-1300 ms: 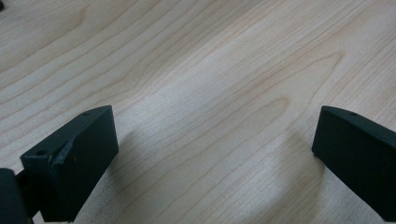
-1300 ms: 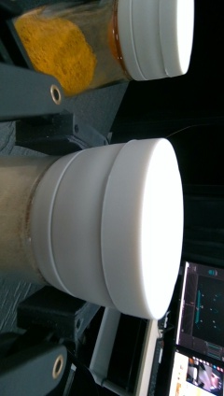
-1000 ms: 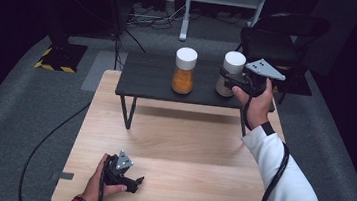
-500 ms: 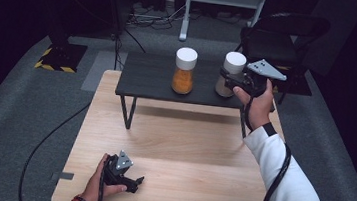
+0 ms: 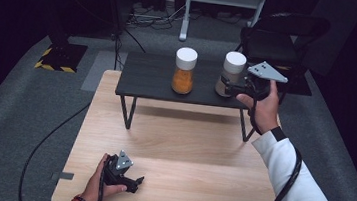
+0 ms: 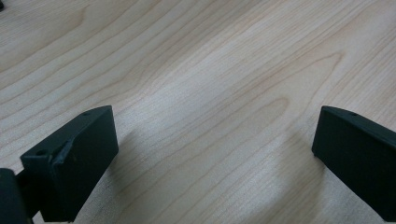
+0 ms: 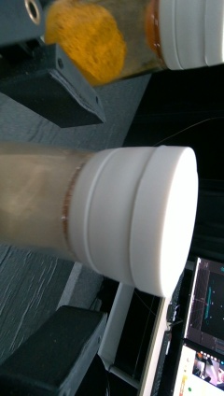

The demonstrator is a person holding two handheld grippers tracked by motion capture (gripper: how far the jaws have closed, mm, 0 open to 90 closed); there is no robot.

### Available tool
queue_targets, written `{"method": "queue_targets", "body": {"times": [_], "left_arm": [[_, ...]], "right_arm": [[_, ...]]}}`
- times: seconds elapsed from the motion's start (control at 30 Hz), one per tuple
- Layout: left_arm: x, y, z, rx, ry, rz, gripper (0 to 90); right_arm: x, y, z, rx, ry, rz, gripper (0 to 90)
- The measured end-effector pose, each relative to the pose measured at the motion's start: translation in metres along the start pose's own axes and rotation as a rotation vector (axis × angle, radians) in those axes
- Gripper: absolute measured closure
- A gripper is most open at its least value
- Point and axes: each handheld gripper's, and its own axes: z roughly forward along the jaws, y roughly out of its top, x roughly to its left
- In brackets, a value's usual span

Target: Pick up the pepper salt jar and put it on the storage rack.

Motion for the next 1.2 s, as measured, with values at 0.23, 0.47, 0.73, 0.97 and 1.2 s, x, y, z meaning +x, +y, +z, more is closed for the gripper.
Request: {"method": "queue_targets", "body": {"times": [0.23,0.47,0.73,0.97,1.2], "left_arm": [[0.0,0.0,0.0,0.0,0.0,0.0,0.3],[0.0,0.0,0.0,0.0,0.0,0.0,0.3],[0.0,0.0,0.0,0.0,0.0,0.0,0.3],[0.0,0.0,0.0,0.0,0.0,0.0,0.3],[0.0,0.0,0.0,0.0,0.0,0.0,0.3]], "right_arm": [[-0.002,0.0,-0.016,0.015,0.024,-0.04,2.8],[-0.002,-0.004,-0.031,0.036,0.03,-0.065,2.7],[-0.003,-0.013,-0.047,0.048,0.081,-0.106,2.6],[0.003,-0.025,-0.061,0.05,0.094,-0.122,2.6],[0.009,-0.038,-0.074,0.047,0.089,-0.105,2.6]]}}
